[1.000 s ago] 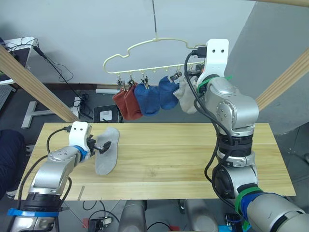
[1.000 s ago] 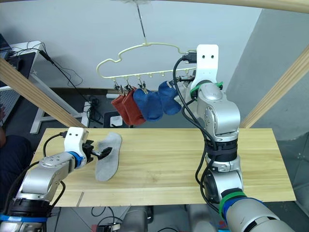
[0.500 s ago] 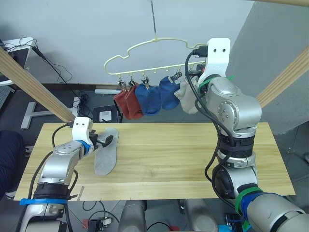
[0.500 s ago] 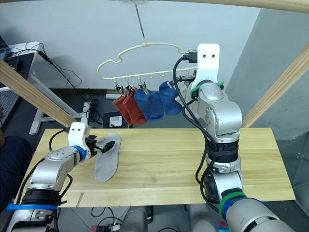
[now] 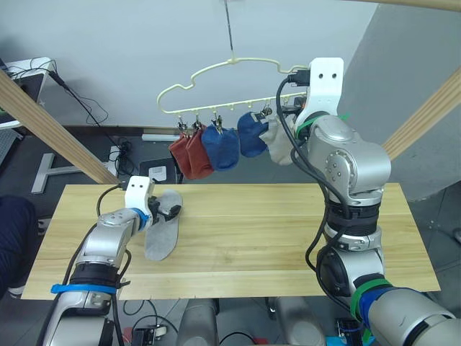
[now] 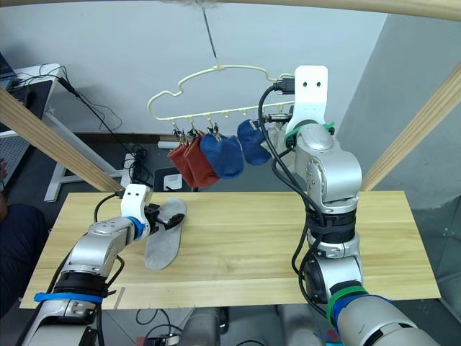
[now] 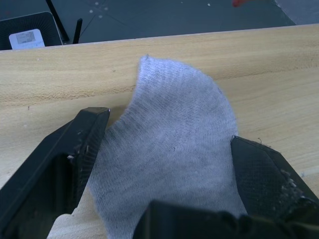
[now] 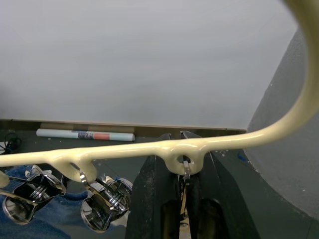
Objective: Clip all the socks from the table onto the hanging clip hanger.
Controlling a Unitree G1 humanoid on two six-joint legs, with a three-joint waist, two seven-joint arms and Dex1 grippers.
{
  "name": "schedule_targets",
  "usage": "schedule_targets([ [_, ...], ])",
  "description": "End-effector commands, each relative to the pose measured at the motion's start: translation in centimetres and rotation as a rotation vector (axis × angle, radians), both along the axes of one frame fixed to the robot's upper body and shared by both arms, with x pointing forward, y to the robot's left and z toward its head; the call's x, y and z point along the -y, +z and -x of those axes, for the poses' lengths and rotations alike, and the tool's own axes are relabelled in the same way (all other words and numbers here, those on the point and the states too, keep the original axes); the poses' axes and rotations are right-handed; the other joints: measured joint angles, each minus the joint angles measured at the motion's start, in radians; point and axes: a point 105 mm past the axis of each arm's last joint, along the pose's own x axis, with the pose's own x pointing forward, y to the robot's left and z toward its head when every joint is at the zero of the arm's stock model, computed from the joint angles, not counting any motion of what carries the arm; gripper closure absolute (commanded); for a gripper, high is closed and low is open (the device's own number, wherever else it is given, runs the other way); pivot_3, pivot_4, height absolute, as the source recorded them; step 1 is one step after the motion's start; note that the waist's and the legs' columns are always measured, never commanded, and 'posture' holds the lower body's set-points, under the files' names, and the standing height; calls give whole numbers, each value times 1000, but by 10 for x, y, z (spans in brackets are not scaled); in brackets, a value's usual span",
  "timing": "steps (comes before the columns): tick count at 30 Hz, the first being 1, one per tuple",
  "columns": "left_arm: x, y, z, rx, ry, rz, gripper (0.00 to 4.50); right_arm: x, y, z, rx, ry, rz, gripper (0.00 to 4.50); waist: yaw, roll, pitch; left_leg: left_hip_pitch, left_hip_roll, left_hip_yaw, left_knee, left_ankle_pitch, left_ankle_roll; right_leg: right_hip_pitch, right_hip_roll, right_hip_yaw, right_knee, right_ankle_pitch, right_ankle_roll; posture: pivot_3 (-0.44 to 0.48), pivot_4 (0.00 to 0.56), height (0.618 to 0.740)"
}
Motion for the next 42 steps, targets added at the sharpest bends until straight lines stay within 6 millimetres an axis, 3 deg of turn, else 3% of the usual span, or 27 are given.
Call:
schedule_targets([
  [1, -3, -26, 15, -99, 2, -34, 932, 1, 19, 6, 72, -4, -15, 4500, -4, 0, 0, 0, 0, 0, 0, 0, 0, 0, 0, 0, 0, 0, 0, -173, 330, 740],
  [12, -5, -27, 19, -106, -4, -43, 4376, 1, 18, 6, 69, -2, -22, 4500, -8, 0, 0, 2, 1, 0, 0, 0, 0, 1, 1, 1, 0, 0, 0, -167, 330, 740],
  [13, -5, -27, 19, -107, -5, -44, 4473, 1, 17, 6, 68, -2, -22, 4500, -8, 0, 0, 2, 1, 0, 0, 0, 0, 1, 1, 1, 0, 0, 0, -167, 330, 740],
  [21, 12, -20, 21, -87, -62, 16, 4473, 0, 19, 6, 69, 0, -27, 4500, -8, 0, 0, 2, 1, 1, -1, 0, 0, 1, 1, 1, 0, 0, 0, -167, 329, 740],
  [30, 98, 44, 28, 37, -391, 304, 4473, 0, 22, 6, 72, 2, -34, 4500, -3, 0, 0, -1, 0, 0, -1, 0, 0, -1, 0, 0, -2, 0, 0, -172, 330, 740],
  [42, 174, 114, 23, 199, -633, 416, 4473, 0, 27, 9, 76, 0, -44, 4500, -7, 0, 0, -2, 0, 0, -1, 0, 0, -1, 1, 0, -2, 0, 0, -195, 327, 740],
])
